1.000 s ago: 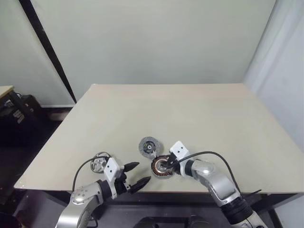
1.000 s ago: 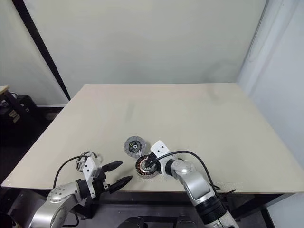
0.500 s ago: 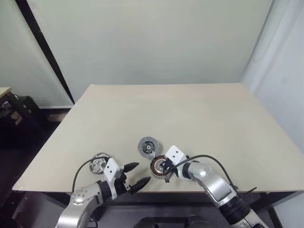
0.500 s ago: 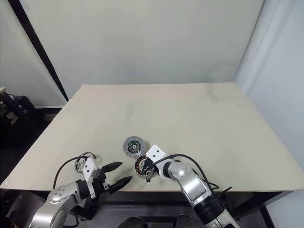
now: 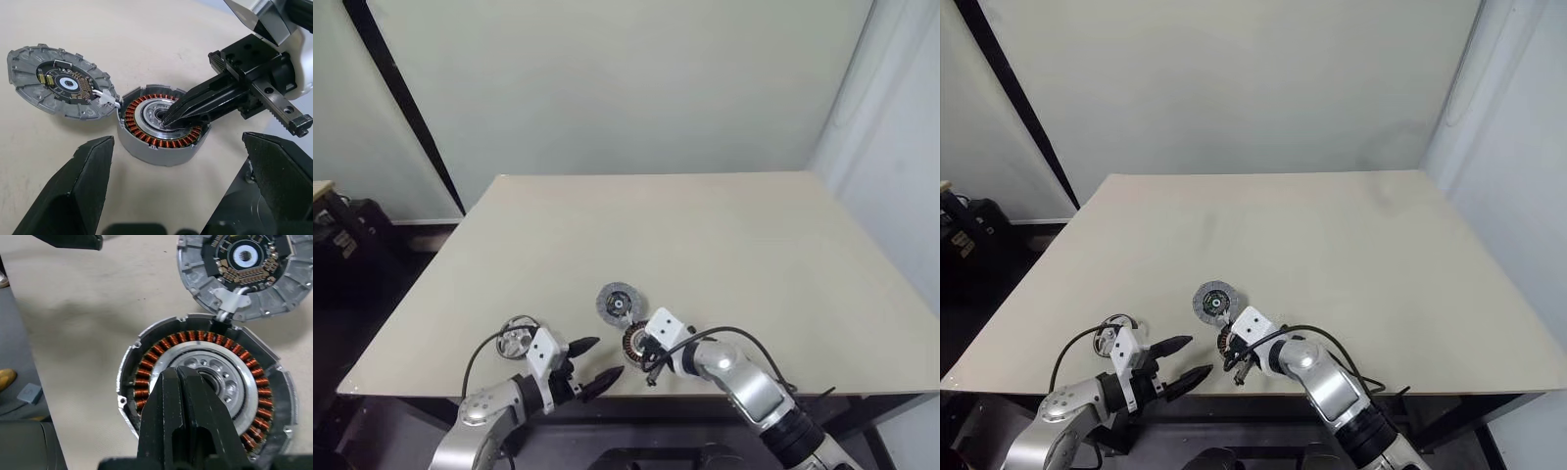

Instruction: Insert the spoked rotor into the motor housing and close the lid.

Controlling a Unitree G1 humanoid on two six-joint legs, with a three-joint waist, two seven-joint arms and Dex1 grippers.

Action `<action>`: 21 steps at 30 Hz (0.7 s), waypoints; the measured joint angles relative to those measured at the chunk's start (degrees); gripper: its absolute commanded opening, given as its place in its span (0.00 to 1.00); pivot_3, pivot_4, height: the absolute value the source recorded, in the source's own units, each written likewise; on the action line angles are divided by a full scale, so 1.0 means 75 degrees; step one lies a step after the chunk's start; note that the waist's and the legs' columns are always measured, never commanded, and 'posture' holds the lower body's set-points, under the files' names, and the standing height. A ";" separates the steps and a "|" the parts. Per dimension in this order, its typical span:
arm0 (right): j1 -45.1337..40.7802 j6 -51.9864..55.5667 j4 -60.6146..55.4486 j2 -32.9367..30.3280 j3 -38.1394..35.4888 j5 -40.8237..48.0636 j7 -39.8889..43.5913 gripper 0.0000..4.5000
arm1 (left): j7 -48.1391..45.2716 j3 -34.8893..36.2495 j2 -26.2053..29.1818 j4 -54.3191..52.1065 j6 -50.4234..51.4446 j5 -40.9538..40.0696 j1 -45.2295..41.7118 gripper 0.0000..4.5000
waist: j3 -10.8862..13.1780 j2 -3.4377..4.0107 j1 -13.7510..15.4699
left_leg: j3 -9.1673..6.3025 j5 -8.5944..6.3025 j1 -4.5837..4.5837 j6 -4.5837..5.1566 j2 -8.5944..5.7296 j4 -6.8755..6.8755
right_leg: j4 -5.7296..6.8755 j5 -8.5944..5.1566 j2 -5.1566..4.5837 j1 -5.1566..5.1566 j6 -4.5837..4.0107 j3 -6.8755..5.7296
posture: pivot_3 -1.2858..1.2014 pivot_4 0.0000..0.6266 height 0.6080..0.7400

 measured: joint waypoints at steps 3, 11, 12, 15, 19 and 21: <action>-0.0005 0.0004 0.0002 0.0011 -0.0010 0.0005 -0.0004 0.00 | 0.0014 0.0000 -0.0001 0.0000 -0.0003 0.0000 0.0017 1.00 | 0.0000 -0.0001 0.0000 | 0.0001 0.0000 0.0000 0.0000 0.0001 0.0000 | 0.0000 0.0000 0.0001 -0.0001 0.0000 0.0000 | 0.52 0.00 1.00; -0.0204 0.0036 0.0000 0.0043 -0.0295 0.0041 -0.0025 0.00 | 0.0027 0.0000 -0.0007 0.0000 -0.0024 0.0000 0.0031 1.00 | -0.0001 -0.0002 0.0000 | 0.0002 0.0000 -0.0002 0.0000 0.0002 0.0000 | 0.0000 0.0000 0.0001 -0.0003 0.0000 0.0001 | 0.52 0.00 1.00; -0.0230 0.0036 0.0000 0.0043 -0.0299 0.0040 -0.0023 0.00 | 0.0028 0.0000 -0.0010 0.0000 -0.0034 0.0000 0.0031 1.00 | -0.0001 -0.0002 0.0000 | 0.0002 0.0000 -0.0002 0.0000 0.0002 0.0000 | 0.0000 0.0000 0.0001 -0.0004 0.0000 0.0001 | 0.52 0.00 1.00; -0.0258 0.0039 0.0004 0.0012 -0.0280 0.0005 -0.0012 0.00 | 0.0028 0.0000 -0.0016 0.0000 -0.0059 0.0000 0.0030 1.00 | -0.0001 -0.0002 0.0002 | 0.0002 0.0000 -0.0002 0.0000 0.0001 -0.0001 | 0.0000 0.0000 0.0001 -0.0004 0.0000 0.0001 | 0.52 0.00 1.00; -0.0242 0.0136 0.0059 -0.0217 -0.0087 -0.0151 0.0066 0.00 | 0.0028 0.0000 -0.0016 0.0000 -0.0076 0.0000 0.0030 1.00 | -0.0001 -0.0002 0.0001 | 0.0004 0.0000 -0.0003 0.0000 0.0000 0.0000 | -0.0001 0.0000 0.0000 -0.0004 0.0000 0.0002 | 0.52 0.00 1.00; -0.0246 0.0155 0.0029 -0.0328 -0.0042 -0.0186 0.0108 0.00 | 0.0028 0.0000 -0.0016 0.0000 -0.0084 0.0000 0.0030 1.00 | -0.0004 -0.0005 0.0001 | 0.0005 0.0000 0.0001 0.0000 0.0002 0.0000 | 0.0000 0.0000 0.0001 0.0000 0.0000 0.0002 | 0.52 0.00 1.00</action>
